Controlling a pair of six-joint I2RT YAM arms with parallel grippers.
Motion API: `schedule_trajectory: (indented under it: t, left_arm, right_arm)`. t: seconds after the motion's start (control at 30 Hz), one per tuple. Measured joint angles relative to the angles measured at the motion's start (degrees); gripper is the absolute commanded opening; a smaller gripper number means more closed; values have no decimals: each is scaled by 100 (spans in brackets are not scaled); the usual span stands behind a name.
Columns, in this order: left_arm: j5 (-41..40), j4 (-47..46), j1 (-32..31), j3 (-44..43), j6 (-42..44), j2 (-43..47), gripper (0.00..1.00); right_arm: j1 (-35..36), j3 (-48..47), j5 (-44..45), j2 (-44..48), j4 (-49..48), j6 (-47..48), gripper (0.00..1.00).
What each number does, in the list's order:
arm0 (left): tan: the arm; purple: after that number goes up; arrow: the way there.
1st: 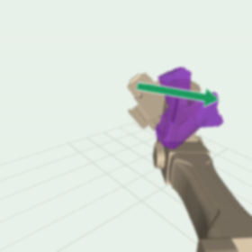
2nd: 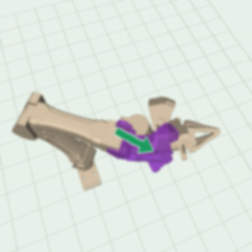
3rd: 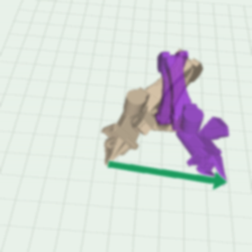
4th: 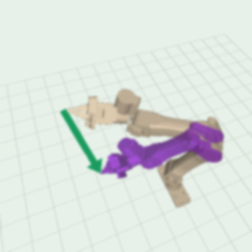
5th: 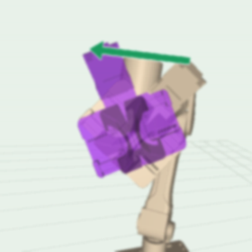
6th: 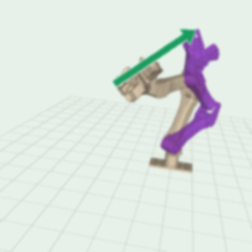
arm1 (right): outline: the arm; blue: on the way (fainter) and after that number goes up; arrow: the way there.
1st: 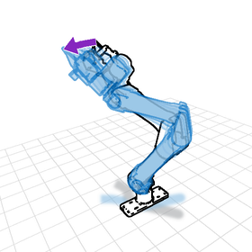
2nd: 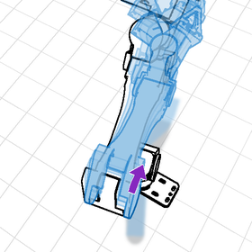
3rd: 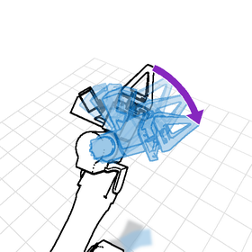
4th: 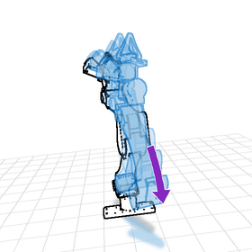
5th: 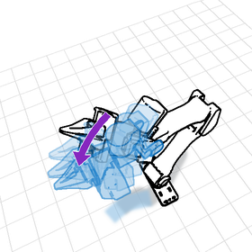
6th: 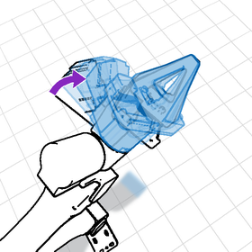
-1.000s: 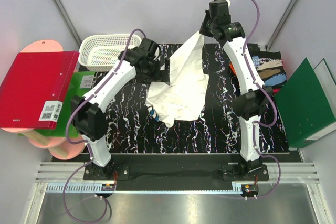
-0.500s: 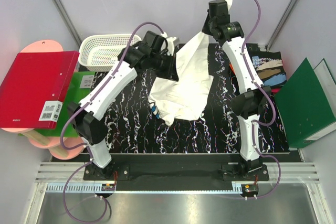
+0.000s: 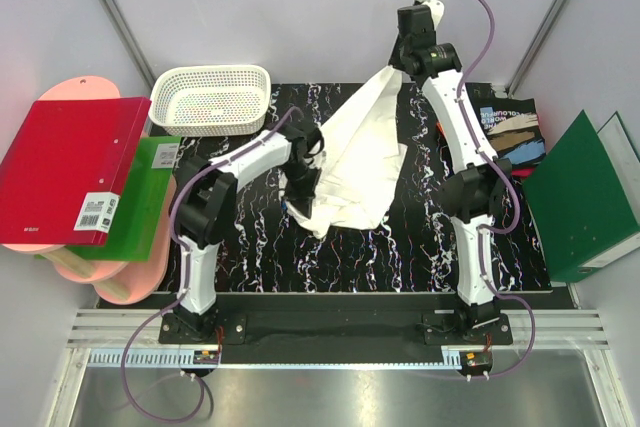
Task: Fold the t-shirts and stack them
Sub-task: Flatten out the tshirt
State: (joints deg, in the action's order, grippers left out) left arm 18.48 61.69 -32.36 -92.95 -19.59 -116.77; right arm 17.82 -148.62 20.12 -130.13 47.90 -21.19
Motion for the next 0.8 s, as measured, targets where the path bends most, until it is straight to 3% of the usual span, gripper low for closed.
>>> schedule_trajectory:
  t: [0.37, 0.5, 0.67, 0.7, 0.77, 0.8]
  left_arm:
    - [-1414, 234, 1241, 31, -317, 79, 0]
    - [-1856, 470, 1523, -721, -328, -11, 0]
    - [-1735, 446, 1486, -1939, -302, -144, 0]
    - [-1641, 439, 1449, -2087, -289, -133, 26]
    - [-1443, 398, 1316, -2225, -199, -98, 60]
    - [-1340, 380, 1211, -2234, -146, -66, 92]
  right_arm:
    - [-358, 400, 378, 168, -13, 138, 0]
    - [-463, 804, 481, 387, 0, 192, 0]
    - [-487, 848, 529, 461, -7, 214, 0]
    - [-487, 848, 529, 461, -9, 216, 0]
    - [-487, 848, 525, 461, -7, 216, 0]
    - [-487, 848, 522, 461, -7, 216, 0]
